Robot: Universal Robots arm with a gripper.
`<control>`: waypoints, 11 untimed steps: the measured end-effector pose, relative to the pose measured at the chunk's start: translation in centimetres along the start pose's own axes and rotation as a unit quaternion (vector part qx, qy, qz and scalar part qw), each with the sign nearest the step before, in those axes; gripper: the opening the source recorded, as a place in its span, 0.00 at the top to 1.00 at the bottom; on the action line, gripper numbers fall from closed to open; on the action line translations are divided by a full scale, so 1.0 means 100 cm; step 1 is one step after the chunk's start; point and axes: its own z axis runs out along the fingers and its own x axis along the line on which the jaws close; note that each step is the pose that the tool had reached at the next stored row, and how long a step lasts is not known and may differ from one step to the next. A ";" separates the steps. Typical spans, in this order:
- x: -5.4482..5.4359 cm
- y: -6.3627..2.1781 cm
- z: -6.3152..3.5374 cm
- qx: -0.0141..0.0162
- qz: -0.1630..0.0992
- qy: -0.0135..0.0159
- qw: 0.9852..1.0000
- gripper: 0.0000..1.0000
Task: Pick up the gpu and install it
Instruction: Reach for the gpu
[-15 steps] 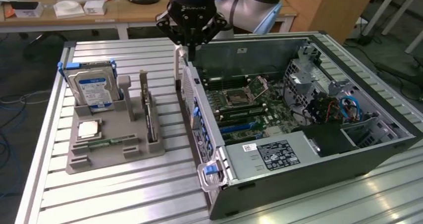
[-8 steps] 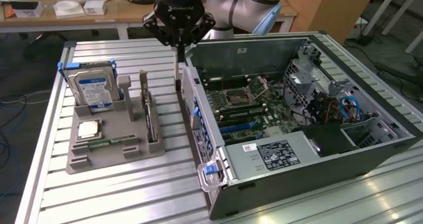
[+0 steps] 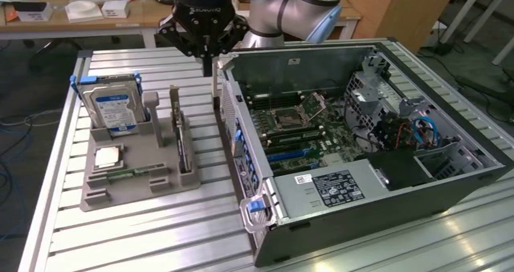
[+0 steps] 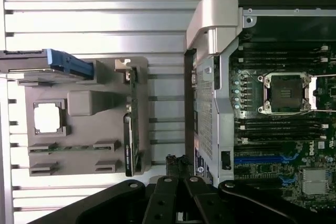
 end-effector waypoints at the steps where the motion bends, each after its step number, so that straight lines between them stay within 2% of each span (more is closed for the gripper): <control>1: 0.002 -0.0001 0.0000 0.000 0.000 0.000 1.000 0.90; 11: 0.027 -0.0010 -0.0005 0.000 -0.003 0.000 1.000 0.90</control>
